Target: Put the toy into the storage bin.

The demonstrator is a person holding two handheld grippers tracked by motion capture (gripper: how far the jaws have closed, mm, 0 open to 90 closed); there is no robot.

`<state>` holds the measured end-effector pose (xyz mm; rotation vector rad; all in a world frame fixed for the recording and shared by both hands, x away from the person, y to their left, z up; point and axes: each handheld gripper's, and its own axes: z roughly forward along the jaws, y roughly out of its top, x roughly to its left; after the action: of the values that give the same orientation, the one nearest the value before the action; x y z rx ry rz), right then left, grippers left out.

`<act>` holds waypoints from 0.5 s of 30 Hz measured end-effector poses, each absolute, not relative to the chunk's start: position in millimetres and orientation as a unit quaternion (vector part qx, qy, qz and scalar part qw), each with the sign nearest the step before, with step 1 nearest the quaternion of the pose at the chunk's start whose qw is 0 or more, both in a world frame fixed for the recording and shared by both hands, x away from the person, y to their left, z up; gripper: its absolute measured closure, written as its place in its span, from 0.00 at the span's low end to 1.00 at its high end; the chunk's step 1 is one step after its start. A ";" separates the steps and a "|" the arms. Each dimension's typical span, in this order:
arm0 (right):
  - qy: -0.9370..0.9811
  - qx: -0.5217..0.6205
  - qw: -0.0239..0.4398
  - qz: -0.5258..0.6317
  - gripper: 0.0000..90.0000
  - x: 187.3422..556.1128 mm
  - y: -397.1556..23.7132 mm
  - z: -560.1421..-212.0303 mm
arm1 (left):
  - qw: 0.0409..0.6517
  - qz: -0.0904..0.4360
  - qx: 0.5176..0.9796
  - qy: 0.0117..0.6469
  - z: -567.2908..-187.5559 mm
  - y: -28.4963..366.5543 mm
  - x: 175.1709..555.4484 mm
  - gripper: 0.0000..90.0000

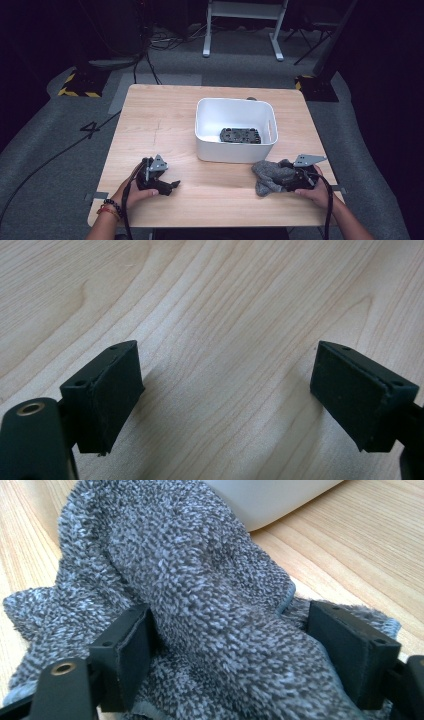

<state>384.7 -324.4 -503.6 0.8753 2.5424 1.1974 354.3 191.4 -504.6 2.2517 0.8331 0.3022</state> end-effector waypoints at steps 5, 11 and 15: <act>0.860 0.295 0.098 0.405 0.23 385.1 -324.8 -503.6 | 0.352 0.118 0.871 0.322 -504.5 191.4 354.3 0.15; 0.860 0.295 0.096 0.406 0.23 385.0 -324.9 -503.6 | 0.353 0.116 0.870 0.323 -504.5 191.7 354.7 0.15; 0.860 0.294 0.096 0.406 0.23 385.1 -324.9 -503.6 | 0.353 0.116 0.871 0.322 -504.5 192.2 355.1 0.15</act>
<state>385.1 -324.9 -503.6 0.8724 2.5473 1.2037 355.1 192.2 -504.5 2.2522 0.8319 0.3001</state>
